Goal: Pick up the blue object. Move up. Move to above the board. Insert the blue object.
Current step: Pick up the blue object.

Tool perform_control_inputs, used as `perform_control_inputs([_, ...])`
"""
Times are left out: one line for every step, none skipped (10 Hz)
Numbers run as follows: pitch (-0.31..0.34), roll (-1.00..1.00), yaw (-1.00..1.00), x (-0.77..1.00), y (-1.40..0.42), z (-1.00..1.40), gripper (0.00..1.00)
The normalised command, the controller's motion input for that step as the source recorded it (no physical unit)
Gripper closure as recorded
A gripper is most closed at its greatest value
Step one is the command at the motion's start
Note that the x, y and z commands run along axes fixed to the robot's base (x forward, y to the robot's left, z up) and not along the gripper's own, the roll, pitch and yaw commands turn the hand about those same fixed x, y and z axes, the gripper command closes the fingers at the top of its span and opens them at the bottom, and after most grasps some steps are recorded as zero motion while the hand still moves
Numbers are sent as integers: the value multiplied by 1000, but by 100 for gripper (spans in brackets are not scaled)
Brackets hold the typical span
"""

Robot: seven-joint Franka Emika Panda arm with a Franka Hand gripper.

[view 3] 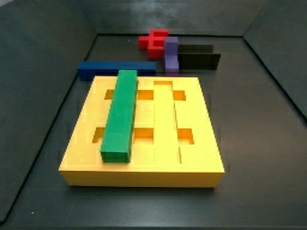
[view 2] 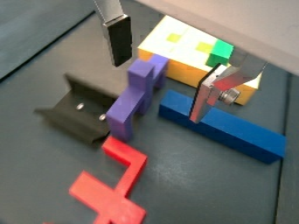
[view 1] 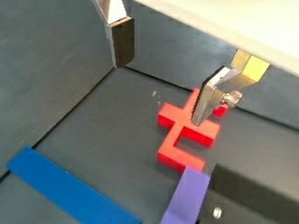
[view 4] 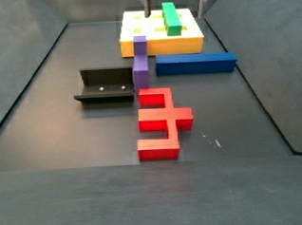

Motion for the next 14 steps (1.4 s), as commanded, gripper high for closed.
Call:
perform_control_inputs([0, 0, -937, 0, -217, 0, 0])
perform_control_inputs([0, -23, -920, 0, -211, -54, 0])
perform_control_inputs([-9, -63, -934, 0, -171, -180, 0])
perform_control_inputs([-77, -86, -909, 0, -163, -294, 0])
perform_control_inputs([-71, -71, -937, 0, -149, -269, 0])
perform_control_inputs([-27, 0, -1000, 0, -137, -137, 0])
perform_control_inputs([-27, 0, -914, 0, -206, -134, 0])
perform_control_inputs([-66, -34, -886, -23, -186, -226, 0])
perform_control_inputs([-94, -67, -894, -49, -146, -294, 0])
perform_control_inputs([-137, -117, -849, -140, -117, -383, 0])
perform_control_inputs([-149, -149, -863, -197, -11, -409, 0])
perform_control_inputs([-156, -170, -834, -266, 0, -417, 0])
perform_control_inputs([-157, -179, -694, -380, -66, -406, 0])
perform_control_inputs([-141, -153, -600, -426, -180, -397, 0])
